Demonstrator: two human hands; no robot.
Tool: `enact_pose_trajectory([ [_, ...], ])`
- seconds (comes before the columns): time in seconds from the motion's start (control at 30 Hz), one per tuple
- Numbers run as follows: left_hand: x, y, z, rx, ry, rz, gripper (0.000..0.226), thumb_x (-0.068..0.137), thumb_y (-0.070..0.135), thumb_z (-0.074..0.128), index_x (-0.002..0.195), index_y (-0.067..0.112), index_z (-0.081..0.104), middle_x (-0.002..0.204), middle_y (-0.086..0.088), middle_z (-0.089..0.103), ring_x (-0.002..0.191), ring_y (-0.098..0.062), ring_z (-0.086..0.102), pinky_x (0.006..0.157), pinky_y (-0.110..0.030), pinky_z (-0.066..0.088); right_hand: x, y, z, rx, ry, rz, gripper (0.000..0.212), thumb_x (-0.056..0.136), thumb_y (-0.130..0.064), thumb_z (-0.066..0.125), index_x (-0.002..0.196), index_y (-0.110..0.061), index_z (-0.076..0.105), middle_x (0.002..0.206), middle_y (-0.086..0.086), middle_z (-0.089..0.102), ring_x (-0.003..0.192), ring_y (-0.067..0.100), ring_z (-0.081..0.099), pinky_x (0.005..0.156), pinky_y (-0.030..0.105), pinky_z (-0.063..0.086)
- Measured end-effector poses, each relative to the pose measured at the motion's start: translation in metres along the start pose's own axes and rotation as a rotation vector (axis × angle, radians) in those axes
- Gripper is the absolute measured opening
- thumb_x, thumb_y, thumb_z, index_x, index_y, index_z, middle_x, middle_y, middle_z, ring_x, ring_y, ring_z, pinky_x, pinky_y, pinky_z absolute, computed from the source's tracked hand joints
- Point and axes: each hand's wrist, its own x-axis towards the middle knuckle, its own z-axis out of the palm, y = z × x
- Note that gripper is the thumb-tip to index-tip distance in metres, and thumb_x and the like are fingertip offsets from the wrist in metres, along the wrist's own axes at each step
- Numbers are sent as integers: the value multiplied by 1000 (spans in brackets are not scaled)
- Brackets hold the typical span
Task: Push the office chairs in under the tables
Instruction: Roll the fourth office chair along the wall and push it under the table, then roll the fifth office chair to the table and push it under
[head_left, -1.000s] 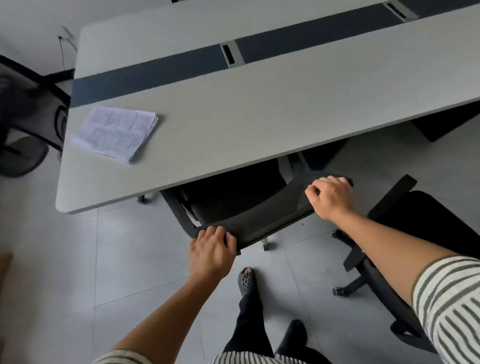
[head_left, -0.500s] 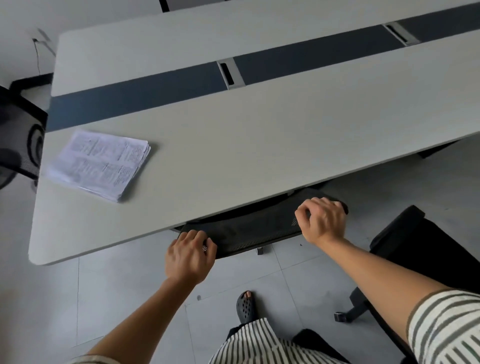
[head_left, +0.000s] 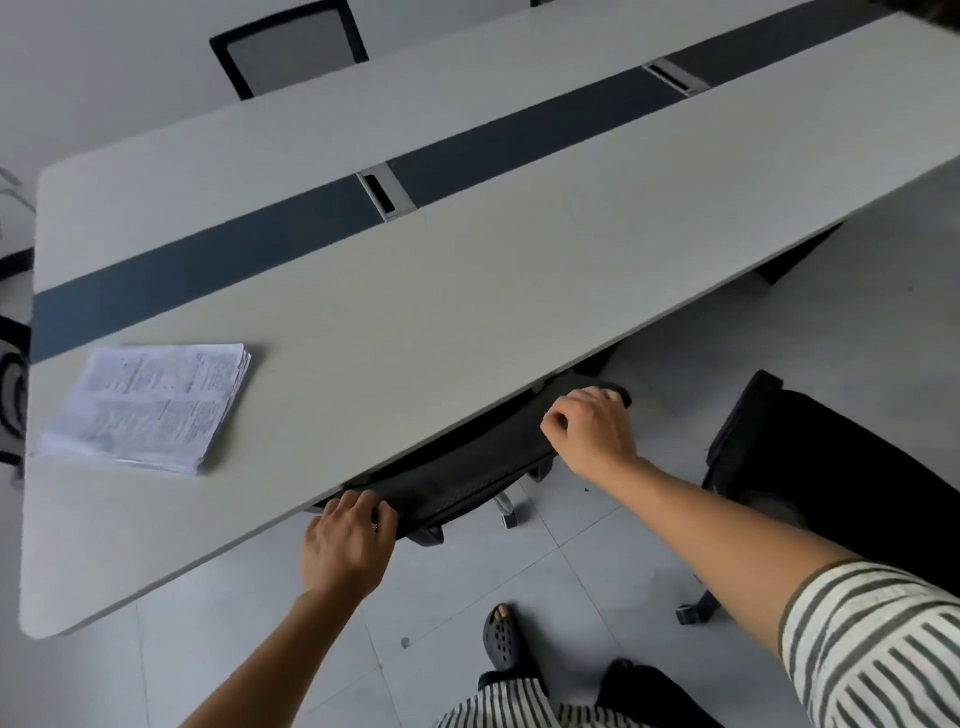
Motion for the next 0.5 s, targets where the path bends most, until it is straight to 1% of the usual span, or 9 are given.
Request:
enact_pose_trajectory([
  [0.07, 0, -1, -1, -41, -49, -18, 24, 90, 30, 39, 77, 21, 57, 81, 0, 59, 76, -22, 51, 68, -33, 40, -24, 3, -11, 89, 19, -30, 36, 81, -33, 41, 73, -14, 70, 82, 2, 71, 90, 27, 64, 88, 38, 42],
  [0.13, -2, 5, -4, -81, -107, -21, 23, 91, 25, 39, 73, 20, 53, 78, -3, 57, 74, -24, 53, 68, -37, 46, -59, 14, -26, 204, 5, -37, 25, 84, -29, 53, 91, -14, 72, 107, 0, 70, 109, 21, 60, 87, 33, 43],
  [0.17, -5, 12, -6, -98, -126, -5, 23, 91, 23, 40, 72, 19, 51, 76, -5, 57, 71, -25, 53, 66, -38, 47, -79, 22, -33, 266, -25, -2, 22, 84, -29, 57, 95, -16, 71, 111, -2, 69, 110, 17, 59, 83, 29, 45],
  [0.2, -9, 22, -8, -115, -127, 25, 22, 91, 22, 41, 72, 20, 52, 76, -5, 58, 70, -25, 53, 63, -38, 46, -99, 33, -41, 321, -61, 54, 20, 85, -30, 58, 95, -19, 70, 107, -5, 70, 103, 14, 62, 80, 28, 48],
  [0.27, -23, 54, -14, -165, -74, 110, 13, 90, 22, 49, 85, 20, 61, 88, -1, 62, 76, -23, 57, 62, -33, 42, -143, 58, -60, 398, -108, 187, 18, 83, -35, 57, 89, -23, 69, 91, -9, 73, 86, 8, 67, 75, 32, 54],
  [0.33, -43, 95, -17, -241, -28, 224, 14, 88, 22, 55, 96, 19, 66, 96, 4, 64, 86, -21, 60, 65, -31, 42, -186, 88, -79, 421, -69, 296, 16, 82, -34, 58, 86, -23, 69, 81, -10, 72, 78, 4, 67, 72, 31, 55],
  [0.37, -54, 117, -16, -301, -49, 267, 14, 88, 21, 56, 97, 19, 66, 95, 6, 66, 86, -18, 63, 65, -31, 46, -208, 103, -89, 418, -33, 354, 13, 83, -30, 61, 88, -22, 70, 80, -10, 72, 77, 5, 67, 70, 31, 55],
  [0.43, -75, 162, -9, -443, -180, 350, 13, 88, 20, 57, 97, 20, 66, 86, 7, 70, 80, -10, 66, 69, -34, 54, -251, 130, -111, 399, 80, 447, 14, 85, -26, 63, 93, -18, 71, 79, -10, 71, 75, 7, 68, 68, 30, 56],
  [0.5, -95, 206, 5, -478, -288, 475, 13, 87, 22, 57, 95, 20, 67, 80, 9, 71, 76, -3, 65, 71, -34, 56, -289, 152, -131, 366, 219, 495, 15, 85, -26, 63, 92, -17, 72, 78, -9, 71, 72, 5, 66, 65, 22, 55],
])
